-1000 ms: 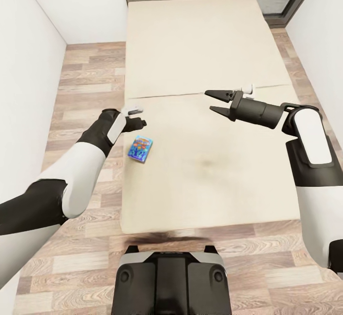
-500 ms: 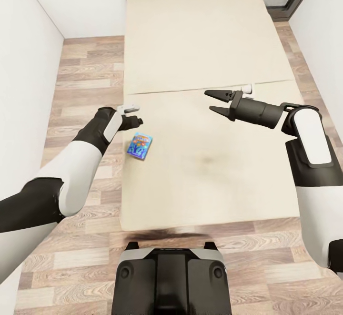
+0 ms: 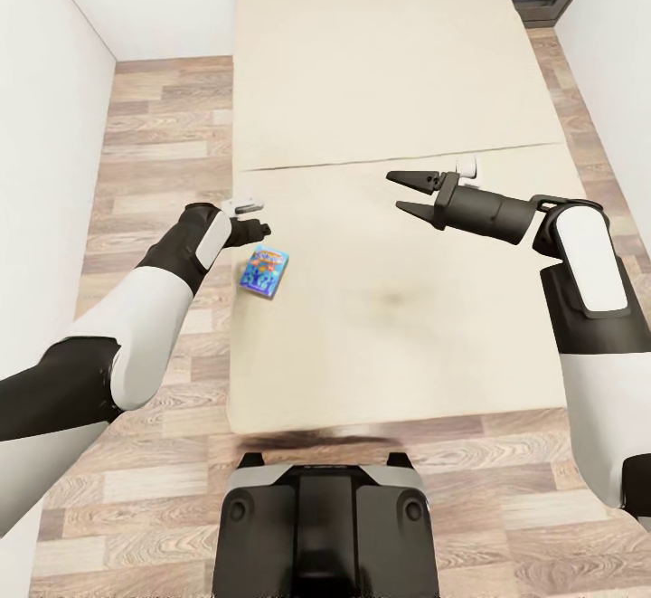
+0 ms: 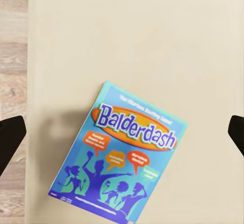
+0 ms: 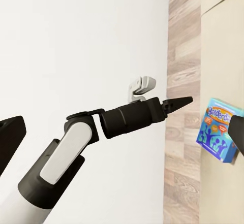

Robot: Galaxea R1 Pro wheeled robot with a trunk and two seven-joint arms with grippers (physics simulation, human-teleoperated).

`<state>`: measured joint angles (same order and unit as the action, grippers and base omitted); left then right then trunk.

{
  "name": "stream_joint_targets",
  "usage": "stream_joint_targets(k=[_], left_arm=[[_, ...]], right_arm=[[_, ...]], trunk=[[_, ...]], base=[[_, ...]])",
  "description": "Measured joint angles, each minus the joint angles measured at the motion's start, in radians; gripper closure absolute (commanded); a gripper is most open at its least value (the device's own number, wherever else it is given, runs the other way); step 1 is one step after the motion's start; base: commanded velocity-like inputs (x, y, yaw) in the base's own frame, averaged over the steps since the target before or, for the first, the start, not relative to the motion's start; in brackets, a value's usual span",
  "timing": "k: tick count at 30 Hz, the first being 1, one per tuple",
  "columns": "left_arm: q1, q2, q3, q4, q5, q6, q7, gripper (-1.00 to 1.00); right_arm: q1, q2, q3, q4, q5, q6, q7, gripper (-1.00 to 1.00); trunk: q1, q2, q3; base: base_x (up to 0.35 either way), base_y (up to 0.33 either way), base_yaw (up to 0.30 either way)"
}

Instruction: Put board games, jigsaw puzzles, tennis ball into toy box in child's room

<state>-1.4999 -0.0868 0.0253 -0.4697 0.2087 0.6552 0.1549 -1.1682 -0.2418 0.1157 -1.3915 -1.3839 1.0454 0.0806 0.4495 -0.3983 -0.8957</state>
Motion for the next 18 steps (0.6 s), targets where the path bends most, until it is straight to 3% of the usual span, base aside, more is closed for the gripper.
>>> stream_joint_targets(k=[18], left_arm=[[-0.003, -0.001, 0.003, -0.001, 0.003, -0.022, 0.0, -1.0]], right_arm=[[0.0, 0.003, 0.002, -0.007, 0.0, 0.0, 0.0, -1.0]], trunk=[[0.0, 0.0, -0.03]], base=[[0.0, 0.0, 0.0]])
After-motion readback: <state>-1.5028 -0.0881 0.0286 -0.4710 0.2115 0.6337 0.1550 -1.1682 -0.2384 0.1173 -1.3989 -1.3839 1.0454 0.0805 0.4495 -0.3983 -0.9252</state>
